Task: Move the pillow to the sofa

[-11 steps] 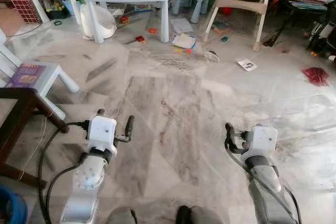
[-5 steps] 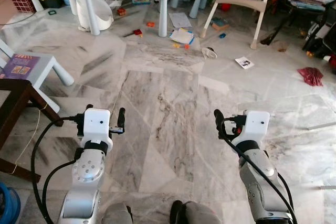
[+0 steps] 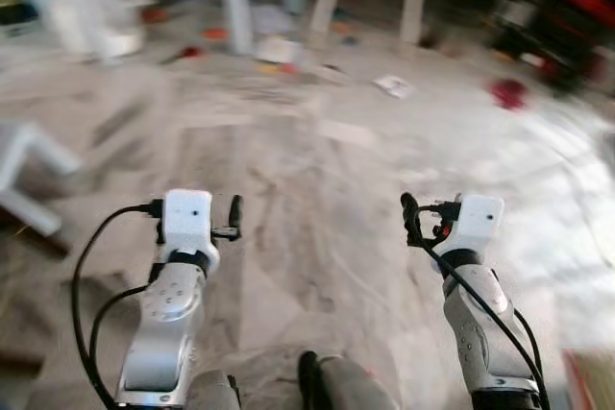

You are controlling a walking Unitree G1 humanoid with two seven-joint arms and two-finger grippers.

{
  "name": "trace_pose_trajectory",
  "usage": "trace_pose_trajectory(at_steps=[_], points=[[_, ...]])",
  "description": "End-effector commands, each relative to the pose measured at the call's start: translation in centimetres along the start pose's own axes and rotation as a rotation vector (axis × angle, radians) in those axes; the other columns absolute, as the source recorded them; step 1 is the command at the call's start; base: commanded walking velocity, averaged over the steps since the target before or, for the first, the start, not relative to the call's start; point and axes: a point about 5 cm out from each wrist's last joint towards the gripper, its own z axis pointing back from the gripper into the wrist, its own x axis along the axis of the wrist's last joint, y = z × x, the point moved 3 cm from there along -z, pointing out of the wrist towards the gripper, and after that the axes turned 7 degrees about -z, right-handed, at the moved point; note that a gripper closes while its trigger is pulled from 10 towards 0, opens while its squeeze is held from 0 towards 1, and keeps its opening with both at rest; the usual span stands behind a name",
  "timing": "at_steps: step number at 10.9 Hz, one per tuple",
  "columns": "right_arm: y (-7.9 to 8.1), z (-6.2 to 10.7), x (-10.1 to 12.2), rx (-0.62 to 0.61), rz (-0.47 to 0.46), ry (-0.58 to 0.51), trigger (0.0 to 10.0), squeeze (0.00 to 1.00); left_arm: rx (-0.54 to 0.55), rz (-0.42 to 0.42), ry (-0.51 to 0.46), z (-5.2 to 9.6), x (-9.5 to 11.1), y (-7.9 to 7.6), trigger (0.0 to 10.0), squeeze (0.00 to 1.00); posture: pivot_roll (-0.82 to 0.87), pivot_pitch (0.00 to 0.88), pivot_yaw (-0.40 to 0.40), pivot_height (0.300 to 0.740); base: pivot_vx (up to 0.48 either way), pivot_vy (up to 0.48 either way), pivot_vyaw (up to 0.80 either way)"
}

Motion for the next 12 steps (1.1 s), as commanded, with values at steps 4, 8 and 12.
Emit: trace_pose_trajectory(at_steps=[4,8,12], points=[[-1.2,0.3,-1.0,-0.065,-0.009,0.039,10.0,0.0,-0.069,0.044,0.022,0.3,0.3,-0.6,10.0,0.0,0.02,0.197,-0.047,0.74,0.0,0.0,-0.76],[-1.9,0.2,-0.9,-0.108,-0.012,0.03,10.0,0.0,-0.124,0.057,0.023,-0.4,0.8,-1.6,10.0,0.0,0.01,0.19,-0.043,0.74,0.0,0.136,-0.76],[-1.5,0.0,-0.7,-0.106,-0.011,0.017,10.0,0.0,-0.145,0.048,0.032,-0.4,0.7,-1.9,10.0,0.0,0.01,0.186,-0.035,0.74,0.0,0.323,-0.75]])
